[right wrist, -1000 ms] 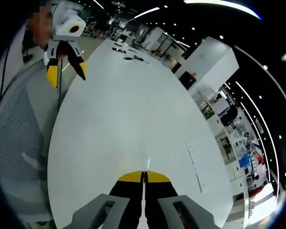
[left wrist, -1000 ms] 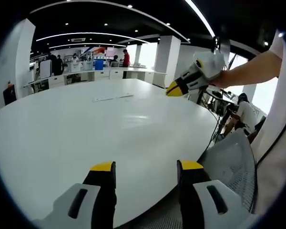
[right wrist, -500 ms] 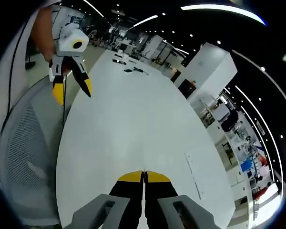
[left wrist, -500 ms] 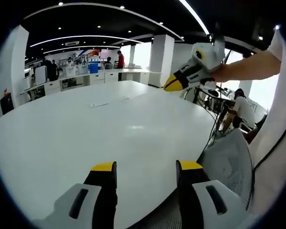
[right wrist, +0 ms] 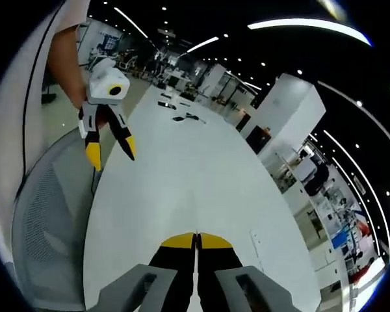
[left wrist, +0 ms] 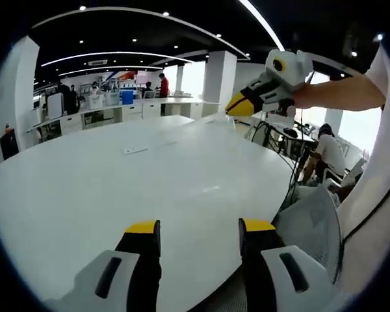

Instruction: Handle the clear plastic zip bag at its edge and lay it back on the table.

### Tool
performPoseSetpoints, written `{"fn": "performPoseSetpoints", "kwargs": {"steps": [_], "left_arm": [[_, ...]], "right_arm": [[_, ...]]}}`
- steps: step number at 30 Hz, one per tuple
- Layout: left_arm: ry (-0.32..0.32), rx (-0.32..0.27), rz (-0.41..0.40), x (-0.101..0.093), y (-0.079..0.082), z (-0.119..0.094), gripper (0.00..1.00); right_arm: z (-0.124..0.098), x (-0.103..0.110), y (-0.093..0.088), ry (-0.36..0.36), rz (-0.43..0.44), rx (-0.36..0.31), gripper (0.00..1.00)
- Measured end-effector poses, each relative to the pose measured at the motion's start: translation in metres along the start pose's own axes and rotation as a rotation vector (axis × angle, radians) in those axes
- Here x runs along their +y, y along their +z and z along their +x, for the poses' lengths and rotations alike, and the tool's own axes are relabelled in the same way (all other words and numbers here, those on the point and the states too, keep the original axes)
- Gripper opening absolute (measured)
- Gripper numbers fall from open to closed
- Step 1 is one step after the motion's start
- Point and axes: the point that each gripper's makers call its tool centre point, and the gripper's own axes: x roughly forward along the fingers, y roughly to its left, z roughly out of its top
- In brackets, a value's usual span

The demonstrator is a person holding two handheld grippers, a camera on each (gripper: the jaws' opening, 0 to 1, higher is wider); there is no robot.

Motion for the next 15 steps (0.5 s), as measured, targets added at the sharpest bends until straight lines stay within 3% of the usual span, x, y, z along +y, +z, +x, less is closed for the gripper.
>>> {"fn": "performPoseSetpoints", "kwargs": {"steps": [15], "left_arm": [[0.037,-0.070,-0.007,0.032,0.038,0.000,0.46]], "right_arm": [[-0.012,0.003,0.036,0.072,-0.034,-0.083,0.00]]}}
